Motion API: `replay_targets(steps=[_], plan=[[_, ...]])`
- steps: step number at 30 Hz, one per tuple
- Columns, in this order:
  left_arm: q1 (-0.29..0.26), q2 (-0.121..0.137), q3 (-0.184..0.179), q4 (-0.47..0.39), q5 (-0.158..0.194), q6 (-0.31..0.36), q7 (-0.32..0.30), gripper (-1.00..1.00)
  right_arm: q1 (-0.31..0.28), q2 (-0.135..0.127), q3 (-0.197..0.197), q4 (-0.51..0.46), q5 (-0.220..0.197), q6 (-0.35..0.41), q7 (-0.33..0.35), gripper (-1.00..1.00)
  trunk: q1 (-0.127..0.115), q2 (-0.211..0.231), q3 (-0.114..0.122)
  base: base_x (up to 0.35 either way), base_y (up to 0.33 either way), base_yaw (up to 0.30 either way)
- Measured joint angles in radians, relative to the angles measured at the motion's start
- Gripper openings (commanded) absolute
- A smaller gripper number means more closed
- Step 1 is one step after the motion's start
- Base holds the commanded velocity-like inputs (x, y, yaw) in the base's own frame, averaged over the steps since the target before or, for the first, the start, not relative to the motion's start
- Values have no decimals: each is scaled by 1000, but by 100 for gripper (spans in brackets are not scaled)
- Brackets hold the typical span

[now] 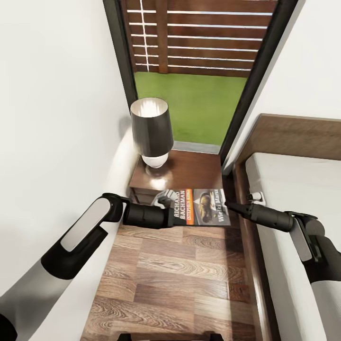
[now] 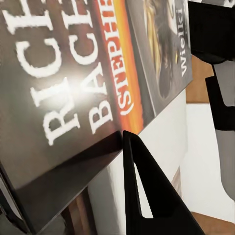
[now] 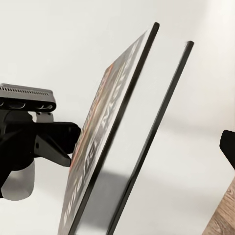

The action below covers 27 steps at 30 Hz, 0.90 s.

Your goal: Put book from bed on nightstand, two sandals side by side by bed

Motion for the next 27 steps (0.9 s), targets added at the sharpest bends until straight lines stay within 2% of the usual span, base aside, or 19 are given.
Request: replay_targets(steps=[27], plan=[[-1,-22,-4,-6,-6,-2,-6,-100,-4,11,2,11,0,2,-1,100,0,0,0,0,0,0]])
